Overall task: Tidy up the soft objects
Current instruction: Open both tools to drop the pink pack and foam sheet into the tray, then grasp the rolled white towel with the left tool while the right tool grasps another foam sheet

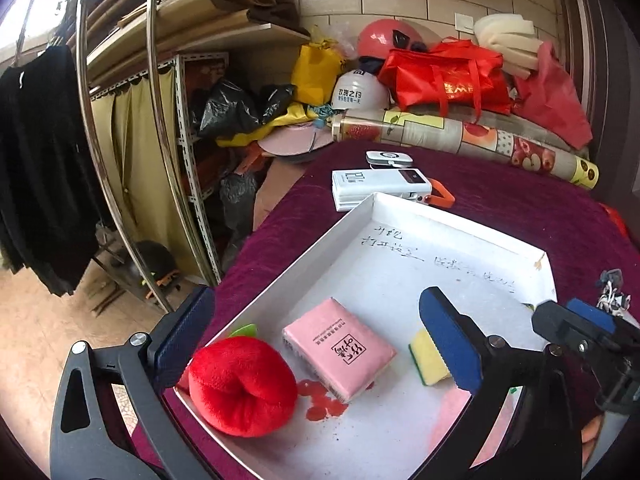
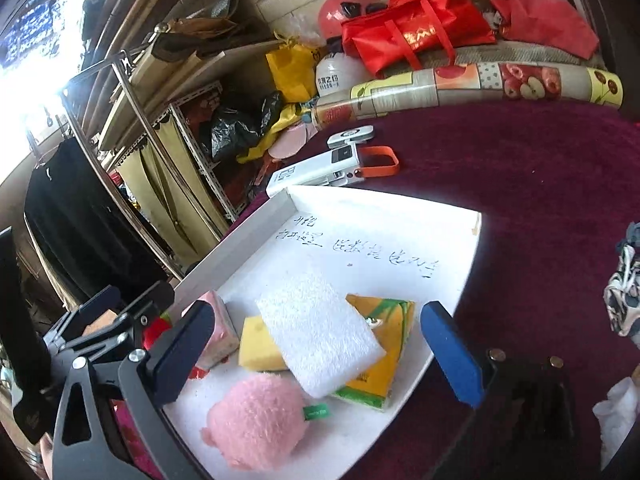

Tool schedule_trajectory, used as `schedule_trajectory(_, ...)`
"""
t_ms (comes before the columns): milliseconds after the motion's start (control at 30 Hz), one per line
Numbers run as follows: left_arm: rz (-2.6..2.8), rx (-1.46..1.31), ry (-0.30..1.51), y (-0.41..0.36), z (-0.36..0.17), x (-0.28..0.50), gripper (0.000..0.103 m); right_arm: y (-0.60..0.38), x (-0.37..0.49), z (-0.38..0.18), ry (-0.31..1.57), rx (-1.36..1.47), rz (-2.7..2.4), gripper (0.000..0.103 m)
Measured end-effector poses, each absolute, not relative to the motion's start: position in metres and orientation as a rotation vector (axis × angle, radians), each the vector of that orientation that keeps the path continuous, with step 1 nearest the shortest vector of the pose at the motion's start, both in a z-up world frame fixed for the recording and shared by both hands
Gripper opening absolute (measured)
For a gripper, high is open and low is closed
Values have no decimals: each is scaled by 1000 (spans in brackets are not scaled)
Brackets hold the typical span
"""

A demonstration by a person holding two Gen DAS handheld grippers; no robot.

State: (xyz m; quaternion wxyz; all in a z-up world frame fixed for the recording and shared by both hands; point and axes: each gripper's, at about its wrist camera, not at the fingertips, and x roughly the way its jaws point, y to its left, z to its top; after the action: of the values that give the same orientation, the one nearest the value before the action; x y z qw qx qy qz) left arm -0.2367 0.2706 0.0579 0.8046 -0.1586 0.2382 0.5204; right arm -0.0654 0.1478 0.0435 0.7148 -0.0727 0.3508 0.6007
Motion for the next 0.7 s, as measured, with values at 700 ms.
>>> schedule_trajectory(700,954,-330,442,211,88,-224,103,60,-48,101,589,-8,1237,103)
